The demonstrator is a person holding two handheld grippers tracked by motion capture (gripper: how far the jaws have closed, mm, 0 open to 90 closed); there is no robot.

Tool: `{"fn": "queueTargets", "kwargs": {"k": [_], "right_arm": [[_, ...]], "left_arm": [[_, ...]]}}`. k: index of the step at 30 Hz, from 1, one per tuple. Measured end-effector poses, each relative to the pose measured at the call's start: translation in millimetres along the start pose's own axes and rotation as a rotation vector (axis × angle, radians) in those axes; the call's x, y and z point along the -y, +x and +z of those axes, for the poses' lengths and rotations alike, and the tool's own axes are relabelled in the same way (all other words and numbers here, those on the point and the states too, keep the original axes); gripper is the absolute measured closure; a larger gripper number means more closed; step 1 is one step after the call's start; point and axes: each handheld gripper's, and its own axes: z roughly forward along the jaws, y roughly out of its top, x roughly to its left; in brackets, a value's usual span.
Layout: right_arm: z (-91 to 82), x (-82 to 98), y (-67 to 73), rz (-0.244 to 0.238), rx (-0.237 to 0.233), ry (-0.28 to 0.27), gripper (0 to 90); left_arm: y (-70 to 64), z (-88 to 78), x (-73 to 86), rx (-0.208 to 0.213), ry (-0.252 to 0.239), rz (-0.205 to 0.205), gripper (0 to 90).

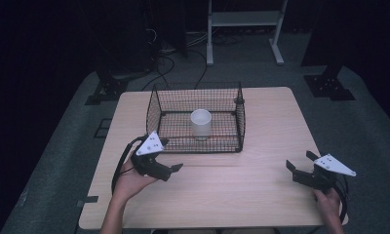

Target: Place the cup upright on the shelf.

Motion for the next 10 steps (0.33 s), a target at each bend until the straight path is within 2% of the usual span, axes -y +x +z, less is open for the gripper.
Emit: {"fn": "queueTargets", "kwargs": {"k": [6, 10], "right_arm": [[0.1, 0.0, 0.6, -0.005, 0.003, 0.000, 13.0], [0.3, 0.0, 0.3, -0.002, 0.004, 0.001, 13.1]], "left_arm": [[-10.8, -4.4, 11.9, -0.034, -0.003, -0.012, 6.9], [-17.0, -5.7, 22.3, -0.025, -0.028, -0.037, 6.9]]}}
